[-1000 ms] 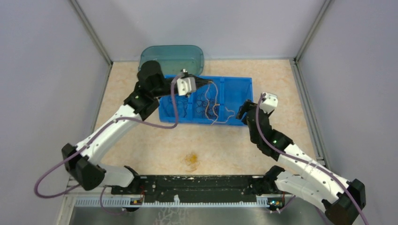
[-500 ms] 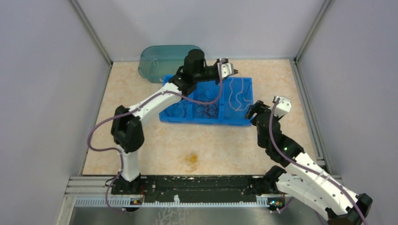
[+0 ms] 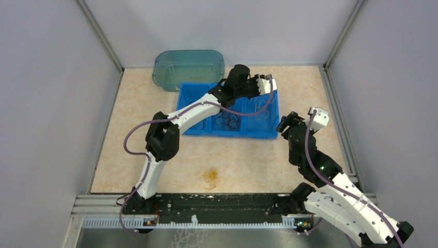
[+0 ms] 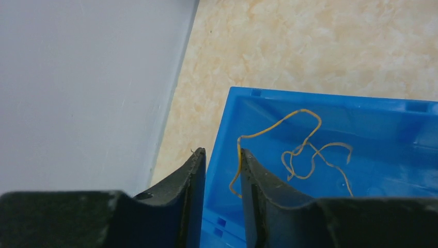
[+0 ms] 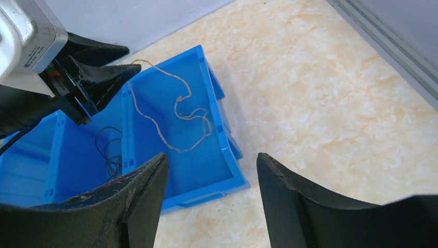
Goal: Untangle the cables
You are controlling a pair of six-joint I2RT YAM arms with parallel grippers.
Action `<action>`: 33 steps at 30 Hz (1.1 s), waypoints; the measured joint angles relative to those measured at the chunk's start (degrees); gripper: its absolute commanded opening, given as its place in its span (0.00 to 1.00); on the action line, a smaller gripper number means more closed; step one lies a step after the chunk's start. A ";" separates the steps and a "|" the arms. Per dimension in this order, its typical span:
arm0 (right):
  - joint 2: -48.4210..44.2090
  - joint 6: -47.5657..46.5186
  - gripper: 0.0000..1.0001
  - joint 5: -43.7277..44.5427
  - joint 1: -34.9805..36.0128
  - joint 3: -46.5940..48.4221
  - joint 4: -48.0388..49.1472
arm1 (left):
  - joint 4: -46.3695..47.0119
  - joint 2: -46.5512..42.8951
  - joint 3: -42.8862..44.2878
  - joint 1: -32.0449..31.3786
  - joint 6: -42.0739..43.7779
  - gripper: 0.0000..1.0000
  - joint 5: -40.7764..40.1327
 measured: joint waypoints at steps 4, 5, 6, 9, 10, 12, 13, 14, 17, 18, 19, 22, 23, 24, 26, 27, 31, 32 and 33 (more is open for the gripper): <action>-0.79 0.17 0.63 0.26 0.00 0.02 -1.75 | -0.85 -0.15 0.00 0.00 -0.11 0.99 -0.72; -0.96 0.20 0.63 0.33 0.00 0.02 -2.12 | -1.57 -0.33 0.00 0.02 -0.68 1.00 -0.68; -1.09 0.42 0.63 0.37 0.00 0.02 -2.49 | -2.73 -0.55 0.00 0.04 -0.76 1.00 -0.50; -1.18 0.63 0.63 0.24 0.00 0.02 -3.45 | -7.96 -1.62 0.35 0.17 0.20 1.00 0.94; -1.16 0.68 0.63 0.04 0.00 0.02 -3.63 | -9.94 -2.05 0.72 0.17 0.72 1.00 1.60; -1.07 0.83 0.62 -0.74 0.00 0.07 -3.72 | -14.47 -3.37 1.40 0.42 1.88 1.00 2.99; -0.94 0.87 0.62 -1.11 0.00 0.09 -3.69 | -16.79 -4.20 1.70 0.57 2.21 1.00 3.78; -0.68 0.94 0.62 -1.68 0.00 0.35 -3.98 | -18.75 -5.35 1.79 0.70 2.36 1.00 4.68; 0.55 1.07 0.60 -3.65 0.00 1.77 -4.48 | -23.34 -10.01 1.57 1.81 1.81 1.00 7.54; 0.85 1.05 0.60 -4.37 0.00 2.05 -4.33 | -23.82 -11.26 1.40 2.21 1.53 1.00 8.07; 1.09 1.01 0.60 -5.20 0.00 2.27 -4.24 | -24.37 -13.33 0.81 2.86 1.03 1.00 8.74; 2.60 1.01 0.60 -8.50 0.00 2.36 -3.45 | -26.95 -19.71 0.04 4.79 -0.94 1.00 10.27; 3.65 0.96 0.60 -10.05 0.00 2.60 -3.32 | -27.93 -21.94 -0.02 5.46 -1.68 1.00 10.71; 4.33 0.94 0.60 -10.95 -0.02 2.64 -2.93 | -28.76 -23.74 -0.09 6.01 -2.27 1.00 11.02; 6.51 0.61 0.60 -14.78 -0.02 2.67 -1.90 | -31.32 -28.68 -1.18 7.34 -3.32 1.00 12.20; 7.69 0.35 0.60 -17.31 0.00 2.67 -1.11 | -32.22 -30.88 -2.36 7.89 -3.63 1.00 12.85; 12.52 -0.46 0.63 -28.98 0.31 2.01 4.11 | -35.32 -42.58 -13.88 10.64 -3.63 1.00 15.85; 13.38 -0.68 0.64 -31.34 0.90 1.27 5.92 | -35.60 -45.77 -17.94 11.34 -3.37 1.00 16.41; 14.36 -1.01 0.65 -33.53 1.99 0.24 7.89 | -36.48 -48.85 -21.66 11.98 -2.97 1.00 16.94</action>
